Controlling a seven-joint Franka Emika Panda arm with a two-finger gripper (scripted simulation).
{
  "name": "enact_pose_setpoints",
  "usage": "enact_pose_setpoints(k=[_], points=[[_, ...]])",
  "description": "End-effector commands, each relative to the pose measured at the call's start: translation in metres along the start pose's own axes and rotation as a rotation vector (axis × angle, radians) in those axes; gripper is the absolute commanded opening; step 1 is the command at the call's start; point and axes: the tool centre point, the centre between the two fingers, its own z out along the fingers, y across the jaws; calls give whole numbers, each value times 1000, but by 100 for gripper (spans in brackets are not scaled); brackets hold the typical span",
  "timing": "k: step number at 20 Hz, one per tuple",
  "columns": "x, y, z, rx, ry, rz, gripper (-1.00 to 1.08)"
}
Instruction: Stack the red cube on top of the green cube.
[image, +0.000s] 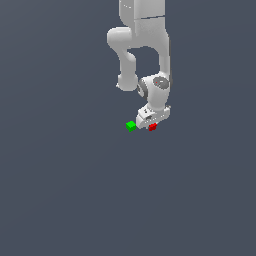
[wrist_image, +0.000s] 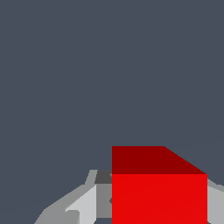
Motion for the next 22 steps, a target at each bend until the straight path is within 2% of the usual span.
enact_pose_setpoints(k=[1, 13, 22], points=[[0, 0, 0, 0, 0, 0, -100], [0, 0, -5, 0, 0, 0, -100], [-1, 0, -43, -1, 0, -1, -100]])
